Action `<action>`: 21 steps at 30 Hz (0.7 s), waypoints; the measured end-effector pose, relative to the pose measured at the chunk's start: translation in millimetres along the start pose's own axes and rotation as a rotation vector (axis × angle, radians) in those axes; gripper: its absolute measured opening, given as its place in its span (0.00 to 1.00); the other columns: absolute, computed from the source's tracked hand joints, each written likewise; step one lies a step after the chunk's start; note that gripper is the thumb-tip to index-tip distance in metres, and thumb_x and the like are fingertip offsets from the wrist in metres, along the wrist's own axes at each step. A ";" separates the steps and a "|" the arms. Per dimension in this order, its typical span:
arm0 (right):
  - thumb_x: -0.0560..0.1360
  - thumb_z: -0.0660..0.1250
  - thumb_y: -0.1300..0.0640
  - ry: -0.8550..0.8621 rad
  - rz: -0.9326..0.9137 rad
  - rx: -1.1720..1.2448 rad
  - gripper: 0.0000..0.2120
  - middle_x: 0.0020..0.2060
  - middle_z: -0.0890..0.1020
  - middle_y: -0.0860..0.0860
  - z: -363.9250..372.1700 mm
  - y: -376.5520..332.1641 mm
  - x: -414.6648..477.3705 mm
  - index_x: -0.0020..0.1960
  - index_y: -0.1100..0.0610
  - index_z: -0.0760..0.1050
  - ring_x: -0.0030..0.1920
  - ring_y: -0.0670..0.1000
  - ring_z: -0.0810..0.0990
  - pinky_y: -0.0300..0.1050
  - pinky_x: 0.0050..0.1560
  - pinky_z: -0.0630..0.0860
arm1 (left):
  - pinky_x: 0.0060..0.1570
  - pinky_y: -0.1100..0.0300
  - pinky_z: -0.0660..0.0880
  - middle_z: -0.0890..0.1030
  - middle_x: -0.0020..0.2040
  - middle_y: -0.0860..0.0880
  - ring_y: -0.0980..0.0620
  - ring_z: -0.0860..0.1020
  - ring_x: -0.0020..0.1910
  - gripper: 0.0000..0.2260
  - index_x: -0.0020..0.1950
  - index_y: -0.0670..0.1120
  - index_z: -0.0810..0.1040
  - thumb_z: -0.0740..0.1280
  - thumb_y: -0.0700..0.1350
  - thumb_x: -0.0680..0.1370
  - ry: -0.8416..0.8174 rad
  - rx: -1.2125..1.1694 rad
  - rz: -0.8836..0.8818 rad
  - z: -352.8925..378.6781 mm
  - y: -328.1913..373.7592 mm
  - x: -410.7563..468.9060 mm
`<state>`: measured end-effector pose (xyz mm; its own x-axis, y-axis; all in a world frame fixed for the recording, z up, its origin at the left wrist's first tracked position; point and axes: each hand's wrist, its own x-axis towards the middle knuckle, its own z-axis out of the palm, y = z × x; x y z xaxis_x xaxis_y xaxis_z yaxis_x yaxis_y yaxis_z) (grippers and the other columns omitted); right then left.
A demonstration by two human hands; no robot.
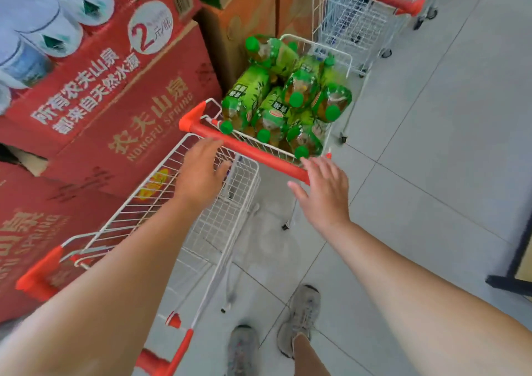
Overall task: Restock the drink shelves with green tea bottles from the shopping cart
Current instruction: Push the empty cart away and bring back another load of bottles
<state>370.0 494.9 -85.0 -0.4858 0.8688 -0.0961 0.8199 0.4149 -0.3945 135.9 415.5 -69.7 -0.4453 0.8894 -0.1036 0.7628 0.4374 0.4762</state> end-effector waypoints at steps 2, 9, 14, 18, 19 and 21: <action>0.77 0.57 0.38 -0.101 0.011 -0.004 0.28 0.71 0.68 0.50 7.8 6.0 8.6 0.73 0.51 0.64 0.75 0.52 0.58 0.61 0.72 0.55 | 0.75 0.49 0.55 0.65 0.76 0.41 0.41 0.61 0.75 0.25 0.75 0.43 0.68 0.66 0.49 0.80 -0.005 0.060 -0.007 8.6 -8.1 16.8; 0.78 0.54 0.42 0.008 -0.044 -0.141 0.19 0.52 0.80 0.51 27.7 19.4 23.8 0.59 0.52 0.75 0.58 0.55 0.74 0.58 0.59 0.69 | 0.73 0.36 0.50 0.73 0.71 0.42 0.36 0.61 0.75 0.20 0.68 0.45 0.77 0.70 0.50 0.77 0.023 0.175 0.093 19.0 -32.6 58.9; 0.77 0.52 0.42 0.034 -0.034 -0.142 0.21 0.49 0.81 0.49 21.9 38.1 25.2 0.55 0.52 0.77 0.57 0.53 0.75 0.54 0.55 0.72 | 0.73 0.37 0.49 0.79 0.65 0.46 0.41 0.65 0.74 0.19 0.63 0.46 0.81 0.72 0.50 0.74 0.009 0.066 0.145 25.3 -27.9 62.6; 0.77 0.55 0.43 0.020 -0.060 -0.091 0.20 0.50 0.81 0.51 7.6 66.3 28.5 0.56 0.54 0.78 0.59 0.55 0.76 0.53 0.51 0.75 | 0.71 0.34 0.54 0.83 0.57 0.49 0.43 0.75 0.65 0.19 0.58 0.48 0.83 0.68 0.59 0.74 0.016 0.091 0.212 40.7 -12.5 61.1; 0.77 0.58 0.44 0.015 -0.065 -0.072 0.19 0.50 0.81 0.52 4.1 73.3 29.1 0.56 0.55 0.78 0.59 0.56 0.76 0.53 0.51 0.76 | 0.70 0.33 0.56 0.83 0.55 0.50 0.43 0.76 0.62 0.20 0.57 0.48 0.83 0.68 0.60 0.73 0.031 0.091 0.227 44.6 -7.5 60.2; 0.77 0.61 0.45 0.013 -0.074 -0.057 0.17 0.49 0.81 0.53 -2.0 87.1 27.7 0.56 0.57 0.78 0.59 0.57 0.75 0.54 0.51 0.77 | 0.71 0.36 0.56 0.84 0.53 0.50 0.45 0.77 0.59 0.21 0.55 0.49 0.84 0.66 0.62 0.72 0.067 0.069 0.243 52.4 1.3 59.4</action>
<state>428.5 555.6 -120.2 -0.5418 0.8386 -0.0570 0.7983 0.4921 -0.3473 135.0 475.9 -121.0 -0.2736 0.9596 0.0658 0.8804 0.2223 0.4188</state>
